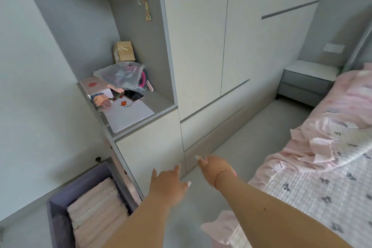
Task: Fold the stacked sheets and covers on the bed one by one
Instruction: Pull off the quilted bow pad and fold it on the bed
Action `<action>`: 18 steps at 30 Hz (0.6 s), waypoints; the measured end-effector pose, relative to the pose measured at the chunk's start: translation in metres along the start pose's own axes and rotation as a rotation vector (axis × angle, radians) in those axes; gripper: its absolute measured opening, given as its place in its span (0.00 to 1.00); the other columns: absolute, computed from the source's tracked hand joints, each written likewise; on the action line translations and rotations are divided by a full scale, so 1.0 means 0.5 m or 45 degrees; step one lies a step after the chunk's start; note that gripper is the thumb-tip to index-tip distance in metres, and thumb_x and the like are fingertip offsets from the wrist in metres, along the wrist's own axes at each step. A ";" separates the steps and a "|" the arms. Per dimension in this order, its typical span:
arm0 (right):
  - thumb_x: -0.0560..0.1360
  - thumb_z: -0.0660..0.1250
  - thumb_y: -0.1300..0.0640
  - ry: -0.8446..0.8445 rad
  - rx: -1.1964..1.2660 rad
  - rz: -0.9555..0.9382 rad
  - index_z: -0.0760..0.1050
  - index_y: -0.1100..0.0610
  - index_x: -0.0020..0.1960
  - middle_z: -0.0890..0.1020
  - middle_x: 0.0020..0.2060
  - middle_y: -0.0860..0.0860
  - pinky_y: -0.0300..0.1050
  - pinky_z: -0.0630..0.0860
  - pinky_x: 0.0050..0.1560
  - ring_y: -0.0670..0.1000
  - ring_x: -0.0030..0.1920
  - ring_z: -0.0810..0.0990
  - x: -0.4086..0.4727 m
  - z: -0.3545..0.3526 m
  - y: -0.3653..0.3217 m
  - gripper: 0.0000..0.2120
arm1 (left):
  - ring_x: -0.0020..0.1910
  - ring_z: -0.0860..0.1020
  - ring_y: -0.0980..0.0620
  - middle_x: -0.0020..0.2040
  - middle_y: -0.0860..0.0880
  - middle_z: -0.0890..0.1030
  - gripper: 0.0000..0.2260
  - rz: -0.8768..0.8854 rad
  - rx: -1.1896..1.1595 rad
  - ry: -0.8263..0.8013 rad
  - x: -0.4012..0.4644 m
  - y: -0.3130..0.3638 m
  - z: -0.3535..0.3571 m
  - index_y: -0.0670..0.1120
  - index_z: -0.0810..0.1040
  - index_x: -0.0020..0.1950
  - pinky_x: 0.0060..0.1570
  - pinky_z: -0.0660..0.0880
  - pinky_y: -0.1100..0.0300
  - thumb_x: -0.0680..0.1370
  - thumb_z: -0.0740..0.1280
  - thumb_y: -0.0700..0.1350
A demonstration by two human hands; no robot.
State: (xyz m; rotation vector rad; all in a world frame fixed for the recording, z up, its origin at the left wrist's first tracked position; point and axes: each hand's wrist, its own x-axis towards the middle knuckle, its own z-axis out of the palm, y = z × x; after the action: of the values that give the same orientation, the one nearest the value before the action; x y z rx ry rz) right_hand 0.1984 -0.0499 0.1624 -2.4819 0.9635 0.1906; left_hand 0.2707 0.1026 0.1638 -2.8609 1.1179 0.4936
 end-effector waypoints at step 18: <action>0.80 0.43 0.39 -0.087 -0.021 0.276 0.67 0.58 0.65 0.76 0.57 0.56 0.50 0.74 0.53 0.56 0.57 0.76 0.040 -0.110 0.516 0.29 | 0.68 0.71 0.48 0.64 0.48 0.76 0.32 0.227 0.030 -0.115 0.146 0.498 0.124 0.50 0.50 0.79 0.75 0.48 0.44 0.80 0.52 0.62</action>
State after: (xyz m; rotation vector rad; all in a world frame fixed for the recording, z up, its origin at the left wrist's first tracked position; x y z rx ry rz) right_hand 0.0392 -0.2539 0.1086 -2.3665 1.2048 0.3518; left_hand 0.1381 -0.1211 0.1043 -2.7025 1.3602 0.6060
